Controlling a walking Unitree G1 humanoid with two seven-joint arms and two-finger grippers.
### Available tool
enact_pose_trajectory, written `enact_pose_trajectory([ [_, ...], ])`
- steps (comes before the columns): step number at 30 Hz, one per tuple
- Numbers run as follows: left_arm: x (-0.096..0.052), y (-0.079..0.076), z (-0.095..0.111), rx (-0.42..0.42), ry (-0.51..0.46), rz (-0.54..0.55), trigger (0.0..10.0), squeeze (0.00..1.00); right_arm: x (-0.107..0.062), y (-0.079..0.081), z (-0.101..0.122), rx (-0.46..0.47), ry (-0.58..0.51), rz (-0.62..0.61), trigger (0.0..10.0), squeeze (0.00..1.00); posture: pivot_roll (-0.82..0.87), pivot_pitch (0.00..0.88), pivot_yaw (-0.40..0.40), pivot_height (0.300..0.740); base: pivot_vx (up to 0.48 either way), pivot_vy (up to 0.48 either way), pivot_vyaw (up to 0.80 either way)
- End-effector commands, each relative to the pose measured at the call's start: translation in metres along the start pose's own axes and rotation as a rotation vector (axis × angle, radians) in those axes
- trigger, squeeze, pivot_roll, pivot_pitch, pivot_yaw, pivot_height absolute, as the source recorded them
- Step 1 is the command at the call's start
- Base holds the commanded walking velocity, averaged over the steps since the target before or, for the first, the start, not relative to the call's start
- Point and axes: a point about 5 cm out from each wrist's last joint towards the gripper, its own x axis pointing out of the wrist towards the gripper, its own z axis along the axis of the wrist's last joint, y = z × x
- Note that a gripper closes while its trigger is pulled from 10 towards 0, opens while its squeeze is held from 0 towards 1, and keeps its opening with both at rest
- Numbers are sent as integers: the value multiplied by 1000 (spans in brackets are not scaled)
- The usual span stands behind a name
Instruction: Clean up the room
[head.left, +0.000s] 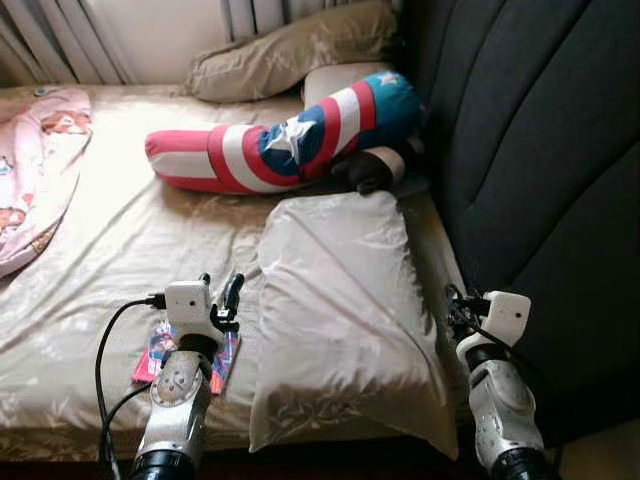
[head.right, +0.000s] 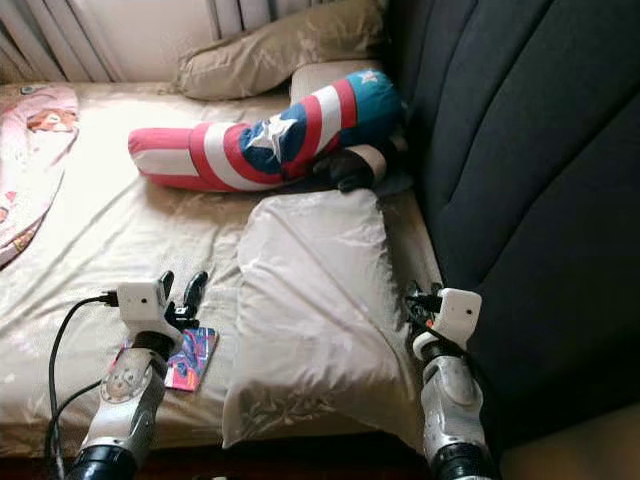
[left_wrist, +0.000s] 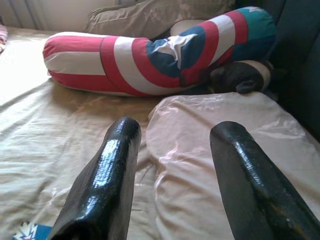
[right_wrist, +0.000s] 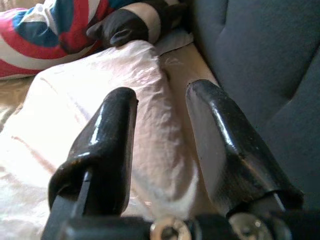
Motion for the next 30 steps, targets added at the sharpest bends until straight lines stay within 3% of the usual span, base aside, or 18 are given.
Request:
enact_pose_trajectory([
  [1,0,6,2,13,6,3,10000,0,-1,5,-3,8,12,12,10000,0,28,168,-17,740,0,0,0],
  [18,-1,3,0,13,22,-10,10000,0,-2,0,-5,0,26,-16,10000,0,34,176,-23,740,0,0,0],
  [30,-2,4,0,11,19,-12,10000,0,1,-3,-4,-17,43,-46,10000,0,36,179,-28,740,340,0,-131],
])
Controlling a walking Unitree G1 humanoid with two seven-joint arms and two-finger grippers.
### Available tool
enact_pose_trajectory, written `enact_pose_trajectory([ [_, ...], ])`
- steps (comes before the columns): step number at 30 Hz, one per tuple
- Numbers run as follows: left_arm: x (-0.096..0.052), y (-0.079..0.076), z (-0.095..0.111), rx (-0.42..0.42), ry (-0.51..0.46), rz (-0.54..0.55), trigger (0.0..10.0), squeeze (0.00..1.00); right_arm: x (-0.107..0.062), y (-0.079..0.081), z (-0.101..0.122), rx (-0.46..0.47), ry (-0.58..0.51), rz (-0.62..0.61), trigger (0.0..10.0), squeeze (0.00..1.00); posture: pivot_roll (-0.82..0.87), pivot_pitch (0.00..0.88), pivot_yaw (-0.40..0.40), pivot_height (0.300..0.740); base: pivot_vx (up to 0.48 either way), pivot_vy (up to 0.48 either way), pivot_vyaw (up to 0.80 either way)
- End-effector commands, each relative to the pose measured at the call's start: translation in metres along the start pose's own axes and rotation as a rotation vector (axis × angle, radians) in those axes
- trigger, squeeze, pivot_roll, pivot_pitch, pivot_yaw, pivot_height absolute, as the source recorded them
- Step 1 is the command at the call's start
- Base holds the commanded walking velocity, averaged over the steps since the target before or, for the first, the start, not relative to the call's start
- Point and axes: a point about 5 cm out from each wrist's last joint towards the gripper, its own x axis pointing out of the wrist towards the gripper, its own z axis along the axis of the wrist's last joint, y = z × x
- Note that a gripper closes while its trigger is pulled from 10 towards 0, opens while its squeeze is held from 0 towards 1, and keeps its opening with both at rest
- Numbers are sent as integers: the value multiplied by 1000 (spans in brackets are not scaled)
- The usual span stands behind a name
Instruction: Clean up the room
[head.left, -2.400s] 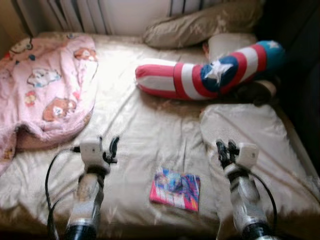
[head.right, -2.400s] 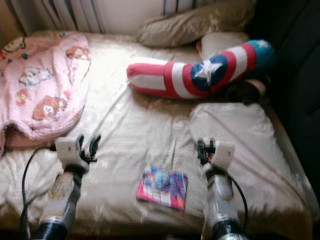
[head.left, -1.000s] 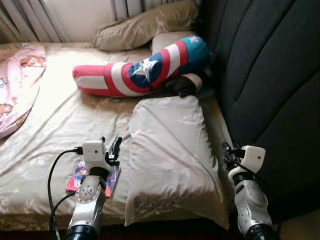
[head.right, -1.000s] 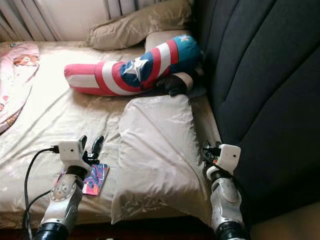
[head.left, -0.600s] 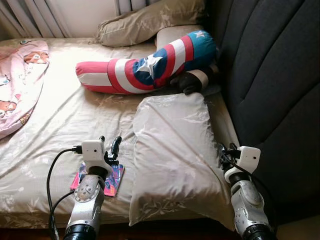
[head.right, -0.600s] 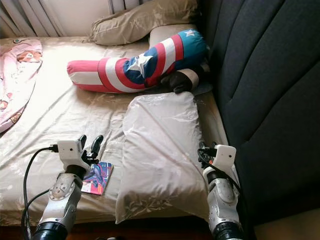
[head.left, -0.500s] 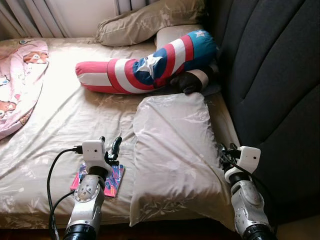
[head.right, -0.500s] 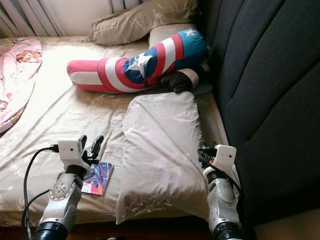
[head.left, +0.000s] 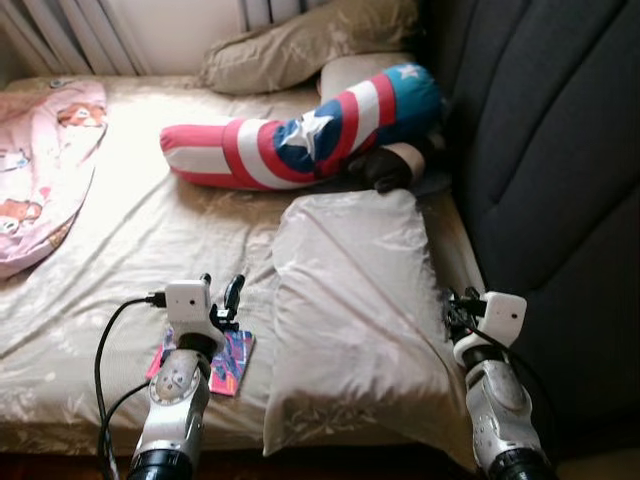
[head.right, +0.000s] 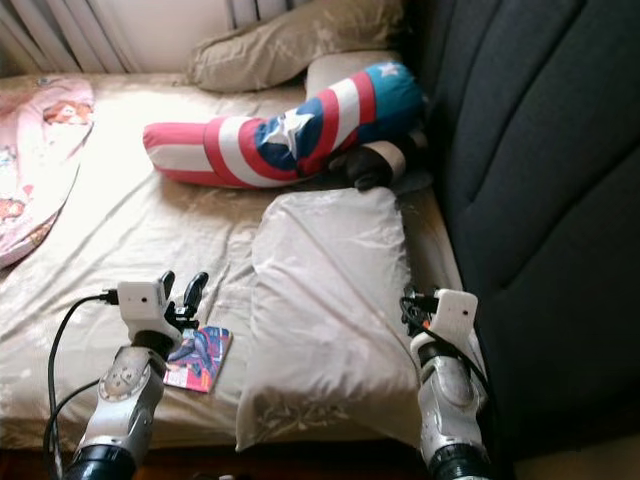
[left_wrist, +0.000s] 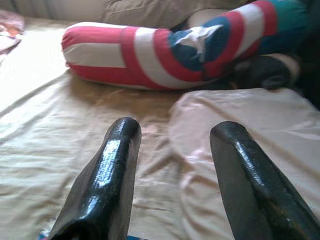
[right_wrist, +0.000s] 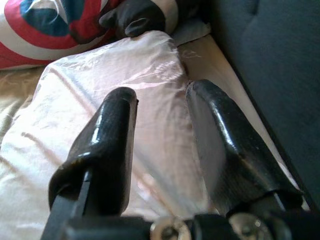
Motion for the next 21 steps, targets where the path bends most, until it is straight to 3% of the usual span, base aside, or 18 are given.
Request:
enact_pose_trajectory([
  [1,0,1,2,4,0,-4,10000,0,-1,-3,-4,-13,30,-15,10000,0,36,179,-28,740,360,0,-788],
  [21,-3,1,0,-5,8,-13,10000,0,-1,3,-8,-32,57,49,10000,0,30,176,-25,740,17,0,-39],
])
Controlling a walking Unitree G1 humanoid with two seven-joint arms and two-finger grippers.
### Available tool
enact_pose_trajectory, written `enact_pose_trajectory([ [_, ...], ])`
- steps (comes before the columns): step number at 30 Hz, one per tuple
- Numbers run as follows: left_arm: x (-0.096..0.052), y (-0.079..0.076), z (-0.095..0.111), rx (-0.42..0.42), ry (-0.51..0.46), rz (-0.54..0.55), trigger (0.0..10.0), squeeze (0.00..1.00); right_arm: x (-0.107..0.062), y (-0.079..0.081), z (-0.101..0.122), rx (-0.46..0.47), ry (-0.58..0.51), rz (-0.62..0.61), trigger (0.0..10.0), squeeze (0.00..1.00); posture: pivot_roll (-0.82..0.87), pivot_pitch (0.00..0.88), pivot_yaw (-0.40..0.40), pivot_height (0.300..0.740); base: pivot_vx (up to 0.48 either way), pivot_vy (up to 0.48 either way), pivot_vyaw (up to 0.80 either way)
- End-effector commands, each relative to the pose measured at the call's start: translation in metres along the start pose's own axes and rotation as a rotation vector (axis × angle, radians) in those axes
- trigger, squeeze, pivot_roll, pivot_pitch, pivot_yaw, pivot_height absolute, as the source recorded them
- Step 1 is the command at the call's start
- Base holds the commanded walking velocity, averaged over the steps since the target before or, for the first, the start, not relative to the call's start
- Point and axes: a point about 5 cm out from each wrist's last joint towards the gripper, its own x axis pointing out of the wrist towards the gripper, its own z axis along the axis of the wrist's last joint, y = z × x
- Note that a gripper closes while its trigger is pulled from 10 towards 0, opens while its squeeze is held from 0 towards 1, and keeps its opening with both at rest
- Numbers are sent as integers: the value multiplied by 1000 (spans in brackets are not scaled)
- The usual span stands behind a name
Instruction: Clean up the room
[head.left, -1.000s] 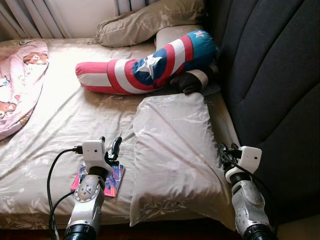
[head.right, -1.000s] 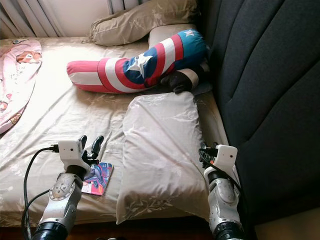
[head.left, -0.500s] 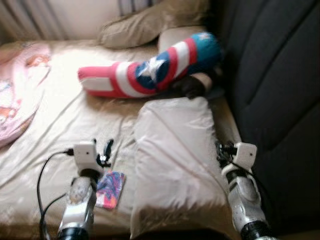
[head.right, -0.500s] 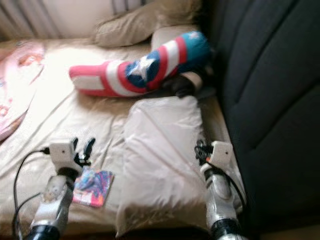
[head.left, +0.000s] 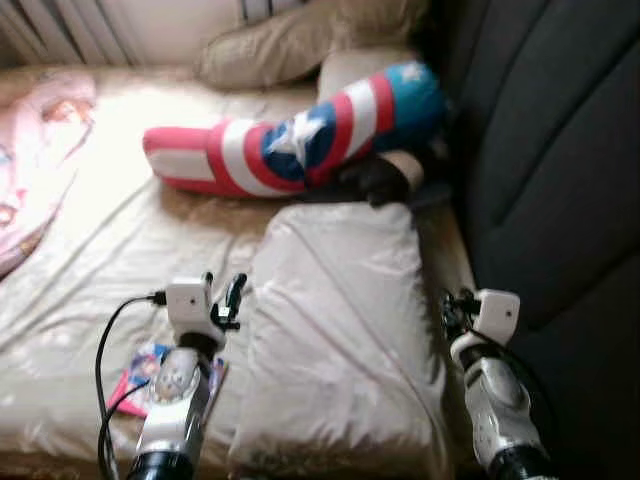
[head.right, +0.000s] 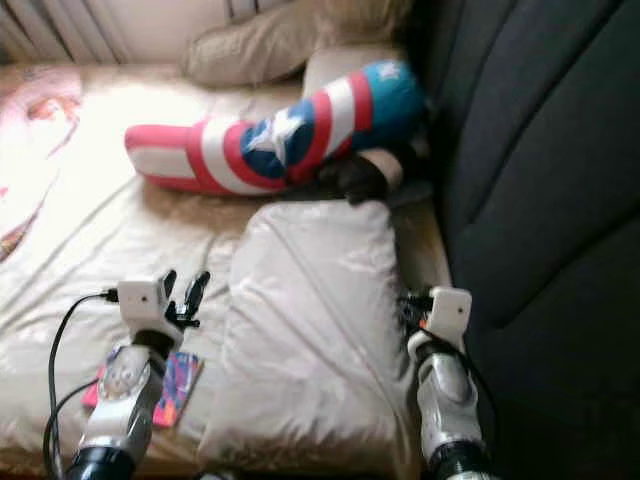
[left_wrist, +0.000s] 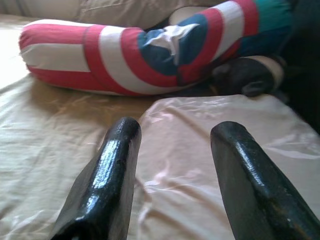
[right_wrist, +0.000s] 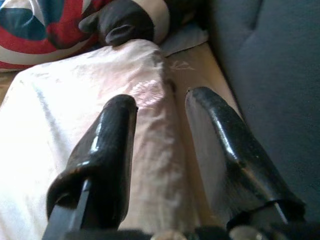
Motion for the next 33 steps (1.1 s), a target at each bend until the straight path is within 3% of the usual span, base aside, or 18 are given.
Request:
enact_pose_trajectory([
  [1,-5,6,-4,-5,22,12,10000,0,-2,-1,-6,-1,30,-4,10000,0,24,174,-25,740,0,0,0],
  [12,-4,4,-5,-13,33,2,10000,0,0,2,-3,11,18,5,10000,0,27,184,-28,740,0,0,0],
  [15,-3,5,-4,-50,27,17,10000,0,0,4,-3,-5,20,16,10000,0,30,188,-30,740,0,0,0],
  [29,-1,7,-2,-37,29,23,10000,0,-1,9,-4,0,17,25,10000,0,22,198,-28,740,0,0,0],
  [33,-1,6,-3,-34,32,22,10000,0,-3,8,-7,2,24,21,10000,0,24,202,-26,740,0,335,0],
])
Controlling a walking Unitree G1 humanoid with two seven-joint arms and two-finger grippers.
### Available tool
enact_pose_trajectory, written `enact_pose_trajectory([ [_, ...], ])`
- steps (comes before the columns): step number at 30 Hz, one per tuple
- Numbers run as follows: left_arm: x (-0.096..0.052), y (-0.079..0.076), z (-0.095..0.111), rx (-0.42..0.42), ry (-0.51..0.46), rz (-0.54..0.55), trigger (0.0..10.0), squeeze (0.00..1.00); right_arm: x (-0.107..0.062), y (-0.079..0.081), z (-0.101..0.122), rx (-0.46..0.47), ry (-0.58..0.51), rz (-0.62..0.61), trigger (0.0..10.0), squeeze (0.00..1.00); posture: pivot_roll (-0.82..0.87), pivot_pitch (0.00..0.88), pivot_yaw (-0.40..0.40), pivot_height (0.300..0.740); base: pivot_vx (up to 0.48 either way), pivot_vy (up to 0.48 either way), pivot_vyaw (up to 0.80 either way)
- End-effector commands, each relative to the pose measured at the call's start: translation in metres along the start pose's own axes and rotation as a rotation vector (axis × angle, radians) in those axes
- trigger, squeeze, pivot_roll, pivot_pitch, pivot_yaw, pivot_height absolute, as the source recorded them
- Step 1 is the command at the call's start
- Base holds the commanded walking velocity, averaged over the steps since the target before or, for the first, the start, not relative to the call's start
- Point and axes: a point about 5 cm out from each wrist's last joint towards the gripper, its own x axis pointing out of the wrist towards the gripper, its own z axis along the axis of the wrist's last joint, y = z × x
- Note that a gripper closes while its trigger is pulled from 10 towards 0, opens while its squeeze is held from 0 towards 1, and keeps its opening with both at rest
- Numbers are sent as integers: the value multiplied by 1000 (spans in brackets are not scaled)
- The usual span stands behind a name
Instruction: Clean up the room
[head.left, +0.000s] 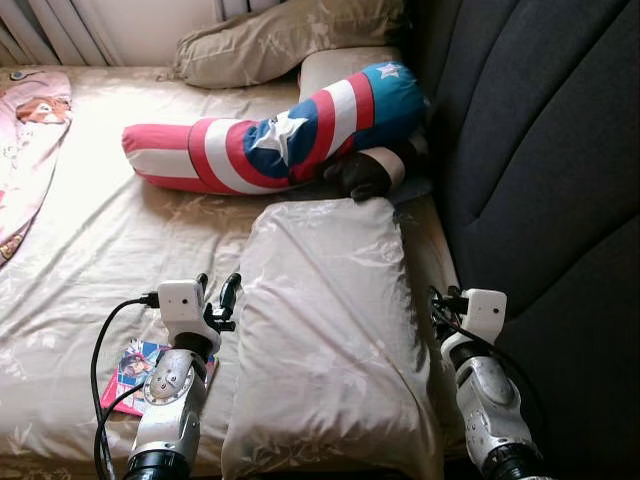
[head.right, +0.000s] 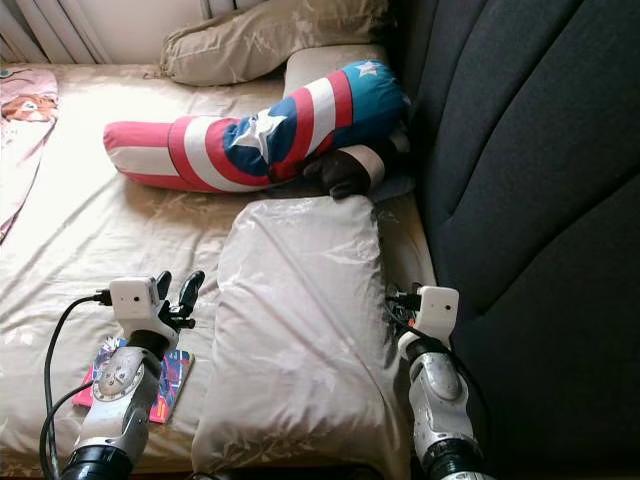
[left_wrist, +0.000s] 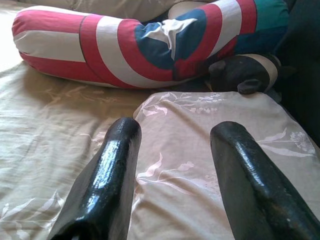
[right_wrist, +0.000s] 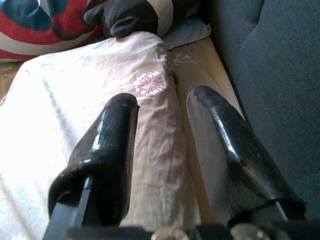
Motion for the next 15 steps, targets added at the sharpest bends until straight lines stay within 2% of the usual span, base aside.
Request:
enact_pose_trajectory([
  [1,-1,0,-3,12,23,-4,10000,0,-4,-2,-5,6,14,-8,10000,0,25,202,-26,740,0,274,0],
  [15,-3,-3,-2,23,18,-17,10000,0,-5,-1,-5,15,8,-9,10000,0,26,212,-22,740,0,0,0],
])
